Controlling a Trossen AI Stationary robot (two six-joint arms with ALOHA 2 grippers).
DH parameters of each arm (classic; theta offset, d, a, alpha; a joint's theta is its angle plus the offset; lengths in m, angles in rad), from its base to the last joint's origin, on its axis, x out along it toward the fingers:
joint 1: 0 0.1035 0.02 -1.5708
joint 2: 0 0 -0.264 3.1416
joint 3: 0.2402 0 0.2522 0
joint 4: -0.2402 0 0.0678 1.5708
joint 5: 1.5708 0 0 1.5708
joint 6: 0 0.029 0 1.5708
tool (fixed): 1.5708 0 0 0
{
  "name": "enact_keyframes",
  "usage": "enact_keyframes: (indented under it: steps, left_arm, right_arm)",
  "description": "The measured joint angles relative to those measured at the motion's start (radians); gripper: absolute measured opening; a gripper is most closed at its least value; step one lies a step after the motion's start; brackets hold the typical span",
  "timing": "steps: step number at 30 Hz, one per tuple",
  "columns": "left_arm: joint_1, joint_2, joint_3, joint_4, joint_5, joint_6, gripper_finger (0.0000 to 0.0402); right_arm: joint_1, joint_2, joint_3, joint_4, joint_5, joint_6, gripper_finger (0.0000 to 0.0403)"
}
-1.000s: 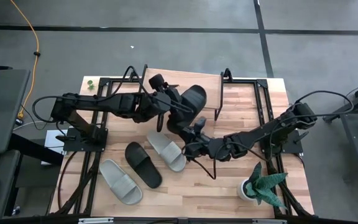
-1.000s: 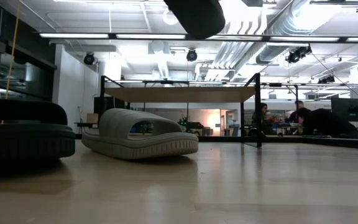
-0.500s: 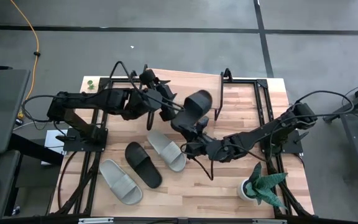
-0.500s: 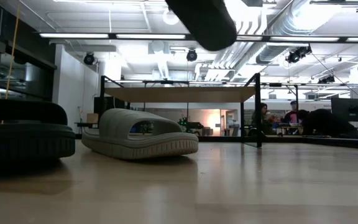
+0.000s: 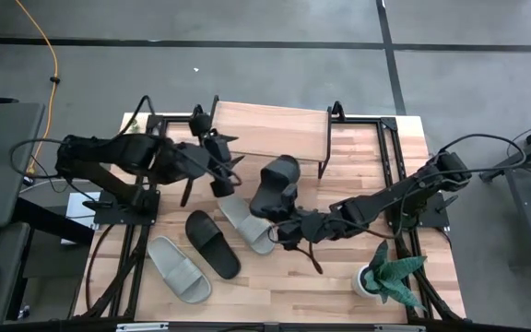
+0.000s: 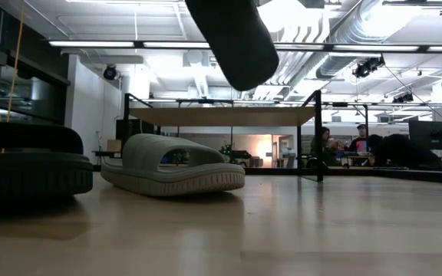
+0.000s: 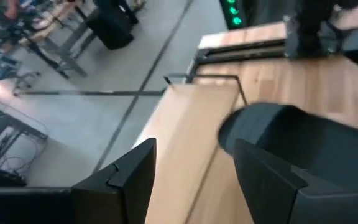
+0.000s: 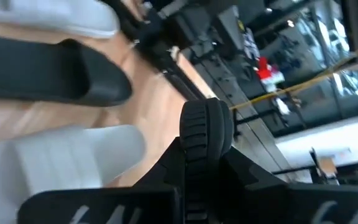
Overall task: Pick and place slides into the shelf
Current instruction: Put the right black slipper on the shelf
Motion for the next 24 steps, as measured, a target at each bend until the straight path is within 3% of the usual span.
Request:
enact_keyframes:
  steps: [5, 12, 24]
  left_arm:
    - [-0.038, -0.031, -0.002, -0.091, 0.002, -0.061, 0.0187]
    - [-0.1, -0.044, -0.001, -0.121, 0.019, -0.113, 0.017]
    - [-0.122, -0.044, -0.014, -0.138, 0.045, -0.133, 0.0142]
  right_arm:
    - [0.041, -0.005, 0.0, -0.036, -0.022, -0.031, 0.0026]
    - [0.084, 0.003, 0.0, -0.03, 0.152, -0.194, 0.0026]
    - [-0.023, 0.007, -0.067, 0.078, 0.101, -0.311, 0.0026]
